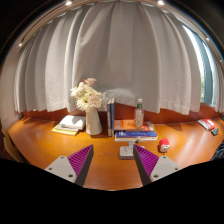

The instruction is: Unplug charger

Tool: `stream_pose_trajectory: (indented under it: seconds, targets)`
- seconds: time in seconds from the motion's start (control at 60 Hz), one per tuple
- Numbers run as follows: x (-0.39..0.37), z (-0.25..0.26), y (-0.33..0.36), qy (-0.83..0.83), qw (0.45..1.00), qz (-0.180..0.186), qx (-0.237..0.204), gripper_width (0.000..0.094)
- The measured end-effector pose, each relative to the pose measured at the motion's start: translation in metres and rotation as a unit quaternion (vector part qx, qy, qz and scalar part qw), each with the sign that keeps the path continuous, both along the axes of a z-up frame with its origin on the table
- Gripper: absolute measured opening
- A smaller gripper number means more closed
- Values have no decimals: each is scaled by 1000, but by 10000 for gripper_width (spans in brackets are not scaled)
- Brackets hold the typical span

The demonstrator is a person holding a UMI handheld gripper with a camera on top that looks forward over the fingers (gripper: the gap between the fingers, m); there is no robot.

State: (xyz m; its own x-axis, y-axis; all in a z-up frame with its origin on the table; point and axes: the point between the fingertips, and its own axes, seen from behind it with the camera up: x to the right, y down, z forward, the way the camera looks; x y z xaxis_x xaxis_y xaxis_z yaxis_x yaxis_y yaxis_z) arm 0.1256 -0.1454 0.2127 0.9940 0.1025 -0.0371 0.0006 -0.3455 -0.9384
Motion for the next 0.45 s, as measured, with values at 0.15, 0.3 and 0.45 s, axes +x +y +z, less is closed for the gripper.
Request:
stream_pose_trajectory:
  seconds: [0.15,0.3,0.45]
  targets:
    - [-12,-5,-10,1,1000,6,-1,796]
    - [-17,-15,-16,-7,1000,5,-8,797]
    - [-18,-22,-20,-4,1000,1,-15,799]
